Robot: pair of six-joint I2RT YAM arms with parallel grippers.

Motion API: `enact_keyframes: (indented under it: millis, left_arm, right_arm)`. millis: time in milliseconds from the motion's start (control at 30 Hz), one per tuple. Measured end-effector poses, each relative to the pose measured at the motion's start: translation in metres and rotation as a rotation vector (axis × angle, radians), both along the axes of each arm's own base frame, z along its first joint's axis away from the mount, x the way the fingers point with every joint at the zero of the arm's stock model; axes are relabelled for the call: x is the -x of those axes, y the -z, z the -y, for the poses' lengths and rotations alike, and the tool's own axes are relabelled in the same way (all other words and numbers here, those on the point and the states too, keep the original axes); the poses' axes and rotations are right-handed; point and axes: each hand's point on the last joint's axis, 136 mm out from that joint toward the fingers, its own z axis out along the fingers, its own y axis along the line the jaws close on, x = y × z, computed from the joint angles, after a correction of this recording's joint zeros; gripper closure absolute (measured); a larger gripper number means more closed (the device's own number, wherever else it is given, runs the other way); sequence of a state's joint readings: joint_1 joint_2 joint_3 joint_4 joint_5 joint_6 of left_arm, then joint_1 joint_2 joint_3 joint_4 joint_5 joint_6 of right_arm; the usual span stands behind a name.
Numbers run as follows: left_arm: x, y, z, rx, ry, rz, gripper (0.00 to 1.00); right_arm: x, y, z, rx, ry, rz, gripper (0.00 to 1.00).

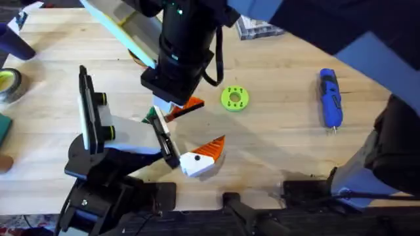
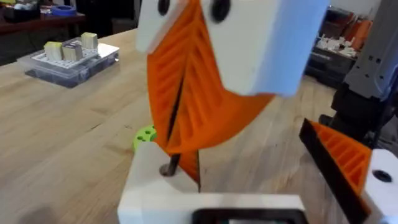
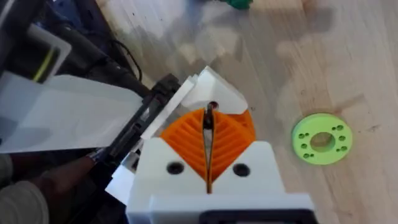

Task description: Pick up the gripper from the table and insert it into the empty holder that is missing its gripper. Then pick up a screw, insert it into the mounting hole, and use the screwdriver to tighten it. Finally, clean up the table by picking up the vegetable and placing it into the bucket.

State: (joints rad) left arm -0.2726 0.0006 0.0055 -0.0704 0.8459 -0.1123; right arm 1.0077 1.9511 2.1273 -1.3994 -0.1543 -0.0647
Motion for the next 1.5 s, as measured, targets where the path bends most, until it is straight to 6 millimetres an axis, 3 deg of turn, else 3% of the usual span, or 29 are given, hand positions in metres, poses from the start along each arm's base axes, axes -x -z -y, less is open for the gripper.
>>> enact_keyframes:
  millis: [367,633,1033,1100,1267,1333,1500]
  left_arm:
    - [0.000,0.000,0.000,0.000,0.000,0.000,0.011]
    - [0.000,0.000,0.000,0.000,0.000,-0.001,0.011]
    - [0.000,0.000,0.000,0.001,-0.001,-0.004,0.011]
    - [0.000,0.000,0.000,0.001,-0.001,-0.003,0.011]
    - [0.000,0.000,0.000,0.002,-0.001,-0.003,0.011]
    - [0.000,0.000,0.000,0.001,0.000,-0.001,0.011]
    - [0.000,0.000,0.000,0.000,0.000,0.000,0.011]
  right_arm:
    - [0.000,0.000,0.000,0.001,0.000,-0.001,0.995]
    - [-0.007,0.016,-0.001,0.048,0.004,0.008,0.995]
    - [-0.008,0.017,-0.001,0.052,0.002,0.018,0.976]
    - [-0.009,0.017,-0.001,0.055,0.006,0.023,0.804]
    - [-0.020,0.017,0.008,0.081,0.047,0.048,0.055]
    - [-0.026,0.016,0.011,0.079,0.080,0.044,0.011]
    - [-0.035,0.005,0.017,0.056,0.122,0.045,0.006]
